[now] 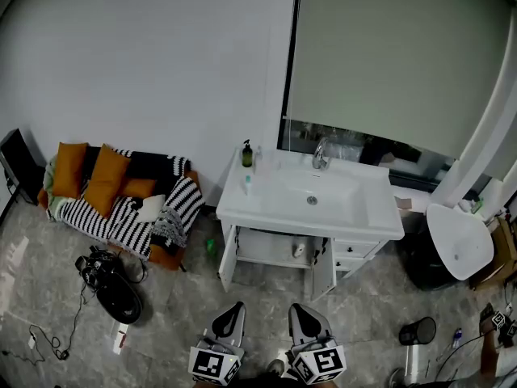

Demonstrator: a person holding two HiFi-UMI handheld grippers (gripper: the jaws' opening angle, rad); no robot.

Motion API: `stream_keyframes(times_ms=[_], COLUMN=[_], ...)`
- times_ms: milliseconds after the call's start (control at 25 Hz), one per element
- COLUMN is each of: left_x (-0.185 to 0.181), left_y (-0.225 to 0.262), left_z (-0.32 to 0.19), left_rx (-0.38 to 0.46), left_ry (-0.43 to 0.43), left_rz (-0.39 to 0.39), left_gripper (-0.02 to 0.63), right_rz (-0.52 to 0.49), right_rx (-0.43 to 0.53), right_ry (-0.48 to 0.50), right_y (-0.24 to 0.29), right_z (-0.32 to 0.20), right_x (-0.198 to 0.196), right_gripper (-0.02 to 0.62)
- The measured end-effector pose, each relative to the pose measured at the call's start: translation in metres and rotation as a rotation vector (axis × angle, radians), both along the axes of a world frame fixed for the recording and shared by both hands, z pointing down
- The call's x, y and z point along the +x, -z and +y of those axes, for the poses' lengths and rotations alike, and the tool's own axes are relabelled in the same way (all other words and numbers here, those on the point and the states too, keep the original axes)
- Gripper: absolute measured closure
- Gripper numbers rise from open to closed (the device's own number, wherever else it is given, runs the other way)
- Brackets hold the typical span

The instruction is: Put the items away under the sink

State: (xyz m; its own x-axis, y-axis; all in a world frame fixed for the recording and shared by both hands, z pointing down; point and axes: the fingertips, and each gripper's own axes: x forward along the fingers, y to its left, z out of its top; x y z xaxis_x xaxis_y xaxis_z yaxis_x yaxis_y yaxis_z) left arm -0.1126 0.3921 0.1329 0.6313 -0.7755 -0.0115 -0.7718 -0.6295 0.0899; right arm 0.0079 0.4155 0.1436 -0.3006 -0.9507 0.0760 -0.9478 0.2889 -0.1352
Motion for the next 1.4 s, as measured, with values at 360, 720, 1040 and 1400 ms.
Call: stream_keyframes(times_ms=[360,720,1040,1400], left_x=[0.033,0.044,0.043,0.035], left_y=[-0.002,-0.013,-0.016,-0.007], left_z=[0.004,0.006,-0.045,-0.112], left_rx=[-0.002,-0.023,-0.008,0.005], left_ry=[0.057,0.105,0.097,0.061], left_rz=[-0.006,-0.042,-0.020,-0.008], left_gripper=[0.600,0.598,0.600,0.600], right_rz=[-0.016,-0.041,-0.031,-0.012], right_rx=[0.000,-0.010,0.005,0.014], right_ry=[0.046,0.082,0.071,0.053], right_y=[-0.006,-0.015,-0.016,-0.007], right_z=[0.000,-0.012,-0.058,-0.121], right_x=[0.037,0.053,0.049,0.034], right_gripper=[0.581,0.581,0.581,0.581])
